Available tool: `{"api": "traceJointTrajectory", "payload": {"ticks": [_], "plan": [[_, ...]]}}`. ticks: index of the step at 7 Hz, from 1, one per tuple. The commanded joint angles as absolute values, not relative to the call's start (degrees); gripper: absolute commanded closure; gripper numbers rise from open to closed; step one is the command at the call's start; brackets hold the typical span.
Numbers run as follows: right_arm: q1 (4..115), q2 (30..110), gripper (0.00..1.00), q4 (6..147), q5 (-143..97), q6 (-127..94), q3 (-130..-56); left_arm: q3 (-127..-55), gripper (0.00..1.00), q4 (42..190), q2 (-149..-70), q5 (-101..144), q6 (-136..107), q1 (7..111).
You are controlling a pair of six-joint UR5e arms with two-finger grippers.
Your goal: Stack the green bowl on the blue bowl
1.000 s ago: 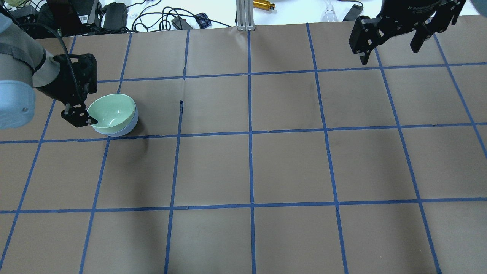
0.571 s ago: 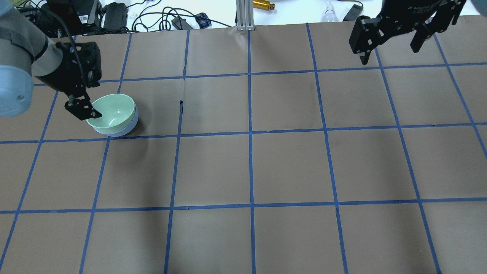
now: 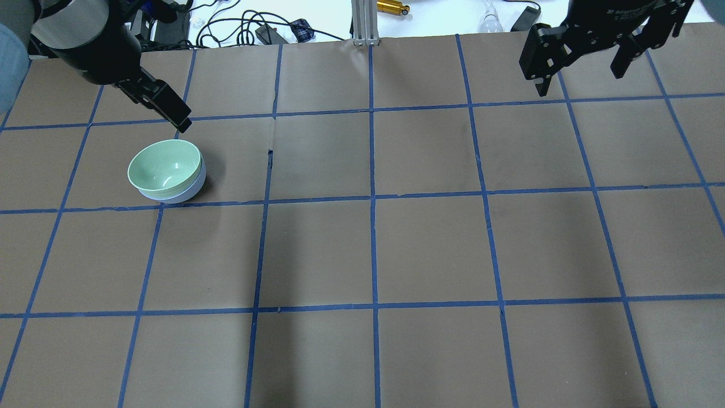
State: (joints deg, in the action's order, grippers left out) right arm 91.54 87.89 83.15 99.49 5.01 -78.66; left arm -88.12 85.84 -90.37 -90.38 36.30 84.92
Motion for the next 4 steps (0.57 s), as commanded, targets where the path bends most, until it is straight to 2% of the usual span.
{"api": "traceJointTrajectory", "payload": {"ticks": [1,4], "plan": [[91.58,87.89,0.00,83.14,99.49,5.01,-78.66,-88.24,0.00,86.39,-89.74,-91.23,22.11,85.60],[91.58,87.89,0.00,83.14,99.49,5.01,-78.66,-88.51,0.00,89.10,-88.16,-89.31,10.65,87.36]]}}
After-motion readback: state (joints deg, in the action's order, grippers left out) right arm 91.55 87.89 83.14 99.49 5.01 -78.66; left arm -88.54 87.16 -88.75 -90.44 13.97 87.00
